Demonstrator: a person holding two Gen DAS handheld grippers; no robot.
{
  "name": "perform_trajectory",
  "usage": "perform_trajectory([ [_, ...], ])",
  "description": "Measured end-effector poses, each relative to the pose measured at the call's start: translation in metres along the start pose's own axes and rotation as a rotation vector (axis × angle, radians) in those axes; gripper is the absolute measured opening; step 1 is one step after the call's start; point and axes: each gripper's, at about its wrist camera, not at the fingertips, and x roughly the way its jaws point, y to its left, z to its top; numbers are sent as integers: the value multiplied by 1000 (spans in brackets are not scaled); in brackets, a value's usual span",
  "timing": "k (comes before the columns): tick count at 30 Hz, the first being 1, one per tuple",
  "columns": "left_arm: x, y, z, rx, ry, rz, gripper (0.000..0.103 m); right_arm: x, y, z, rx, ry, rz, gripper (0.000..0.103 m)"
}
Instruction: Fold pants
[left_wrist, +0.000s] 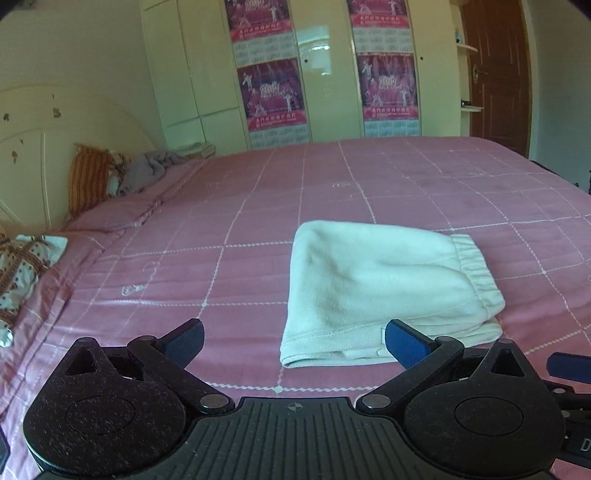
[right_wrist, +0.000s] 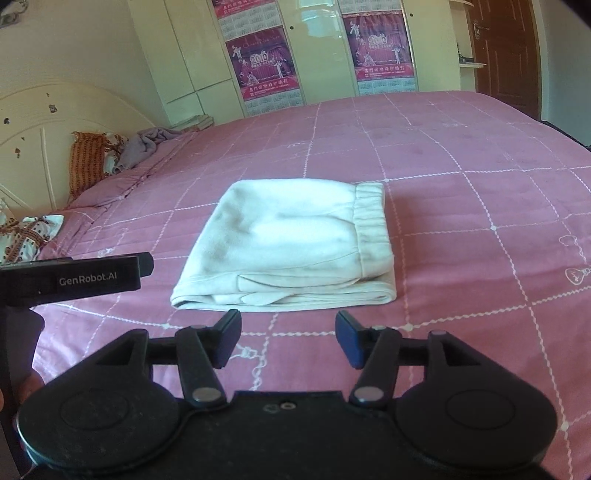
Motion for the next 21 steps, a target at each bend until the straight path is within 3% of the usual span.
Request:
perform_trajectory([
  [4,-69,12,-5,-5,-60,-21,103,-38,16,-12,-19,-39,29,61],
  [8,-148,28,-17,-6,-234,-13,103,-82,27,-25,-45,-92,53,64],
  [10,-176,35,-26,-35,-277,6,103,-103,29,-33,-52,-114,58,66],
  [15,-199,55,-43,-112,-224,-42,103,-140,31,-51,-55,-152,57,71],
  [21,-208,67,-59,-85,-213,-17,103,-173,32,-65,-43,-208,35,80],
])
